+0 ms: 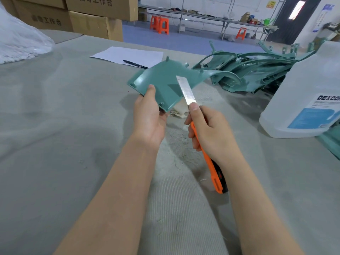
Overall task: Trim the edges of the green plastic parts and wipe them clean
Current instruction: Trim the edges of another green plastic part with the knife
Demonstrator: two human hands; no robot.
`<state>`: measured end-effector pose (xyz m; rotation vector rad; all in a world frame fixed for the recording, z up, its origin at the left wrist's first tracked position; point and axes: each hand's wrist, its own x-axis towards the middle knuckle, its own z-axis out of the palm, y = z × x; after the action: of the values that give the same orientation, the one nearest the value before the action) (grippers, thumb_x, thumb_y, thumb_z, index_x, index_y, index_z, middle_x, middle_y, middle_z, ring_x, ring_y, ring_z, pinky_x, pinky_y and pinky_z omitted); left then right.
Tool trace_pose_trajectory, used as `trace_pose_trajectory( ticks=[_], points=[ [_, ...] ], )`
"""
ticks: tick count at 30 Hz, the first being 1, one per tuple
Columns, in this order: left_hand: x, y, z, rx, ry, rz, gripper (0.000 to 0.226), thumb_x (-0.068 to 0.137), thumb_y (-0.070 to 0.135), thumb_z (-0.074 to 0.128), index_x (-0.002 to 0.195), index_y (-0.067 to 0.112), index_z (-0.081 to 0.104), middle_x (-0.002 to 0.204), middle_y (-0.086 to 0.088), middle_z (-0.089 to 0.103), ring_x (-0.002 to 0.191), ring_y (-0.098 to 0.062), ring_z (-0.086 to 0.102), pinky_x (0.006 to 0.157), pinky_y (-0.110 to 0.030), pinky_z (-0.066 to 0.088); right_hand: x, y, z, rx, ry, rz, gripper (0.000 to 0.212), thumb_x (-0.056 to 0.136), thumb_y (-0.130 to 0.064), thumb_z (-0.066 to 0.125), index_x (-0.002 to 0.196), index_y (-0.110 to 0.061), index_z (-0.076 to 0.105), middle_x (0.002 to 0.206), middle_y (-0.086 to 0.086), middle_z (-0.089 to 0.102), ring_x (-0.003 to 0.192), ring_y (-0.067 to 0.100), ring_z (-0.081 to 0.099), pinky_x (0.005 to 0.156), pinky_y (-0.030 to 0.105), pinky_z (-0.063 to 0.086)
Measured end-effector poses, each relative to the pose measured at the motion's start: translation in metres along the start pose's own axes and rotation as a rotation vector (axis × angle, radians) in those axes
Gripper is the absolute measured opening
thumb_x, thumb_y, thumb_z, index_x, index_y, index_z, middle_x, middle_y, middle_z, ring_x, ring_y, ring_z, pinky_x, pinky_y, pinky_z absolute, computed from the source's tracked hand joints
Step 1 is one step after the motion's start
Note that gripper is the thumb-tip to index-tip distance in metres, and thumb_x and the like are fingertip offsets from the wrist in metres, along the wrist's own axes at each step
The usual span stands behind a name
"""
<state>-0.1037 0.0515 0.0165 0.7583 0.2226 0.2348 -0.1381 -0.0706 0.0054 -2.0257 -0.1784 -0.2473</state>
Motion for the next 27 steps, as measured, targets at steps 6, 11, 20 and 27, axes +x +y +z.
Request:
trace_pose_trajectory(
  ticks=[6, 11, 20, 27],
  points=[
    [-0.003, -0.002, 0.005, -0.072, -0.056, -0.062, 0.019, 0.101, 0.007, 0.041, 0.106, 0.004, 0.059, 0.083, -0.006, 0.067, 0.071, -0.014, 0.065, 0.065, -0.024, 0.056, -0.003, 0.001, 0.004, -0.08, -0.049, -0.052, 0.046, 0.101, -0.045, 0.041, 0.069, -0.014, 0.055, 0.05, -0.005, 0.054, 0.04, 0.011, 0.05, 0.043, 0.026, 0.043],
    [-0.001, -0.002, 0.005, -0.071, -0.064, -0.137, 0.019, 0.1, 0.01, 0.044, 0.106, 0.003, 0.061, 0.096, -0.011, 0.064, 0.08, -0.02, 0.063, 0.067, -0.026, 0.054, -0.003, 0.002, 0.009, -0.15, -0.096, -0.096, 0.045, 0.1, -0.046, 0.043, 0.067, -0.017, 0.054, 0.051, -0.004, 0.053, 0.041, 0.011, 0.05, 0.048, 0.033, 0.047],
    [0.0, -0.002, 0.005, -0.184, -0.051, -0.188, 0.023, 0.101, 0.006, 0.039, 0.088, 0.002, 0.058, 0.081, -0.01, 0.062, 0.067, -0.017, 0.062, 0.063, -0.026, 0.054, -0.003, 0.001, 0.007, -0.143, -0.034, -0.109, 0.045, 0.1, -0.043, 0.043, 0.068, -0.013, 0.055, 0.055, 0.004, 0.056, 0.052, 0.029, 0.055, 0.055, 0.048, 0.051],
    [0.001, -0.002, 0.007, -0.25, -0.03, -0.278, 0.021, 0.102, 0.009, 0.041, 0.117, 0.003, 0.053, 0.092, -0.01, 0.06, 0.075, -0.017, 0.058, 0.062, -0.024, 0.052, -0.004, 0.002, 0.011, -0.202, -0.042, -0.136, 0.044, 0.099, -0.045, 0.043, 0.065, -0.02, 0.052, 0.054, 0.002, 0.057, 0.049, 0.022, 0.053, 0.057, 0.043, 0.05]
  ],
)
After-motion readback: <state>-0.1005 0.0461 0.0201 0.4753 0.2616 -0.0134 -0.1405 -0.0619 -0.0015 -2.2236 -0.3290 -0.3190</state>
